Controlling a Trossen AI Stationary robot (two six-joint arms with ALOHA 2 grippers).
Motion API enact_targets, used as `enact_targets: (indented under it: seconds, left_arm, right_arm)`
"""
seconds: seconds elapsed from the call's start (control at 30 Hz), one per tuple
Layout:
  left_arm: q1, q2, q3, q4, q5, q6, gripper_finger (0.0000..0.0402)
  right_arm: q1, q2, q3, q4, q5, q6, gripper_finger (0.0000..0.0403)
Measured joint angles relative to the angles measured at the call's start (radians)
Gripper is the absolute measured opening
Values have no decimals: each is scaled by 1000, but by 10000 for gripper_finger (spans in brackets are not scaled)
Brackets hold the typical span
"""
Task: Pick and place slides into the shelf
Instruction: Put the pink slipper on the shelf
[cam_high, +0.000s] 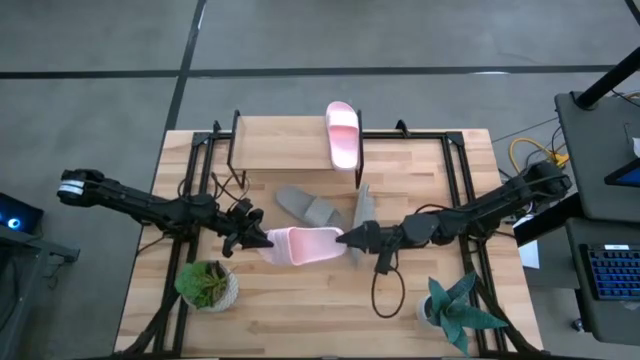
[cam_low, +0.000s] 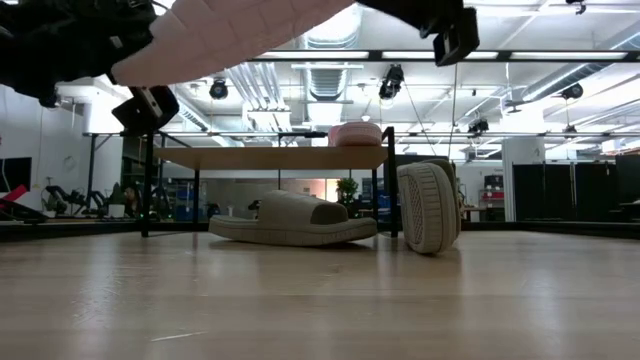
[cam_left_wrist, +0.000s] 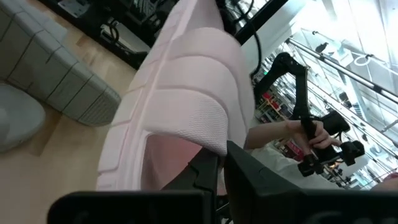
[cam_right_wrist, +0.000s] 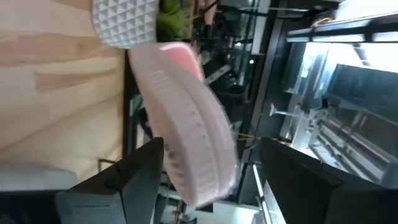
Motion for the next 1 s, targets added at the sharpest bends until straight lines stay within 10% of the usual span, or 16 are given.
enact_targets:
  seconds: [0.67, 1.0]
  left_arm:
    - [1, 6, 18, 2, 8, 3, 0]
    - [1, 4, 18, 9, 20, 10, 0]
  right_arm:
    - [-4, 111, 77, -2, 198, -15, 201]
    - [-3, 113, 76, -12, 213, -14, 55]
